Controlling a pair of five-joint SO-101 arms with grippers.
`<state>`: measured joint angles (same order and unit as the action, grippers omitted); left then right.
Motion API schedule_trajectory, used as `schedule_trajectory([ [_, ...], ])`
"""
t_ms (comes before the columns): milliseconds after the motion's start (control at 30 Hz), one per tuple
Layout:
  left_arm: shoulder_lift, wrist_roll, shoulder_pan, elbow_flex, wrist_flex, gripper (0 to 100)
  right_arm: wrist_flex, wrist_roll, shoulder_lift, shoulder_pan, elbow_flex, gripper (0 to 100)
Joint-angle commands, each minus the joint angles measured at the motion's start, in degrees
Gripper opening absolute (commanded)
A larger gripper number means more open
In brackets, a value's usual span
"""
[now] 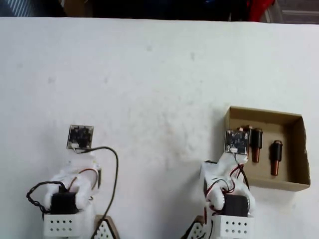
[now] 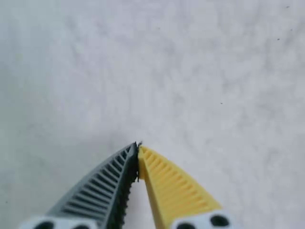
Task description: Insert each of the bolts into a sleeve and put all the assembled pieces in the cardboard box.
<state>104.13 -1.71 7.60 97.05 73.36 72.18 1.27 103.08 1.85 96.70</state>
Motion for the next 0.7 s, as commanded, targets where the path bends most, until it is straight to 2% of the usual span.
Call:
schedule_trajectory([
  [0, 0.31, -0.44, -0.84, 0.0, 0.18, 2, 0.22, 0.09, 0.04, 0.22, 0.18, 1.7],
  [100, 0.31, -0.44, -0.84, 0.0, 0.18, 2, 0.31, 0.09, 0.04, -1.98, 0.18, 1.7],
  [667, 0.31, -0.44, -0.75, 0.0, 0.18, 2, 0.31, 0.09, 0.04, -1.98, 0.18, 1.7],
])
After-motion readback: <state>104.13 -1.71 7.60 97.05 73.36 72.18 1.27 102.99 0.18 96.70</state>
